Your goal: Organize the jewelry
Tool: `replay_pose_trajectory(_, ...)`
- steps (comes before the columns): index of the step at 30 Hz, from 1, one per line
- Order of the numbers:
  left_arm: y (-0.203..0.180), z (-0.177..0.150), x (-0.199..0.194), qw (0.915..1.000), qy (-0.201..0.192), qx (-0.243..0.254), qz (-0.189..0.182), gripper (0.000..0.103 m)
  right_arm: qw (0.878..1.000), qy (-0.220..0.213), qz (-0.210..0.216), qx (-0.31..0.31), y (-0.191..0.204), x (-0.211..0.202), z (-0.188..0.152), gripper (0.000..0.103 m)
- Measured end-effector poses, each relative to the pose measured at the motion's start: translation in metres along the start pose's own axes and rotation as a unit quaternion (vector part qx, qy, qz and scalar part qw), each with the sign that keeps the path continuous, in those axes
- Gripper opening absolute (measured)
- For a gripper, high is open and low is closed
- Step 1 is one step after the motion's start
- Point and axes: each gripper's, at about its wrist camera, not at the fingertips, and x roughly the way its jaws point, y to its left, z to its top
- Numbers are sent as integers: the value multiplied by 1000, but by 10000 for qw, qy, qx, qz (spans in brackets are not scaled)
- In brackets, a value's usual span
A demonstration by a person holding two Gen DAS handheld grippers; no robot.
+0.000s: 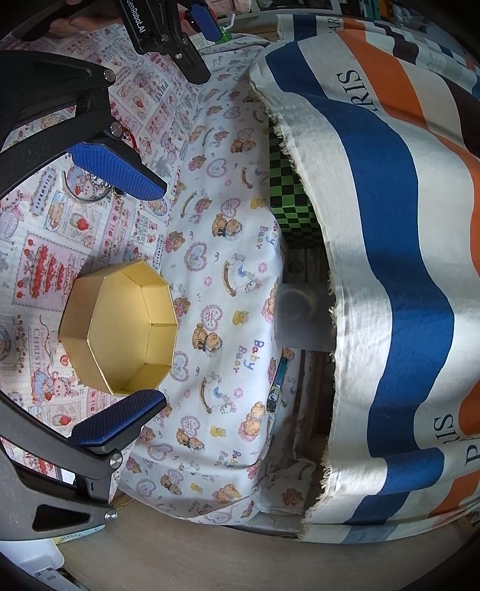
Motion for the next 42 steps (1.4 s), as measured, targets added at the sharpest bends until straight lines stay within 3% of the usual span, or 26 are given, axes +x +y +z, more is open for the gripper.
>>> replay_pose_trajectory(18, 2, -1, -1, 10000, 34, 2, 33, 103, 10000, 53, 58, 26, -1, 0, 0, 103)
replay_pose_trajectory(42, 3, -1, 0, 10000, 53, -6, 36, 103, 9996, -174, -197, 51, -1, -10, 1, 103)
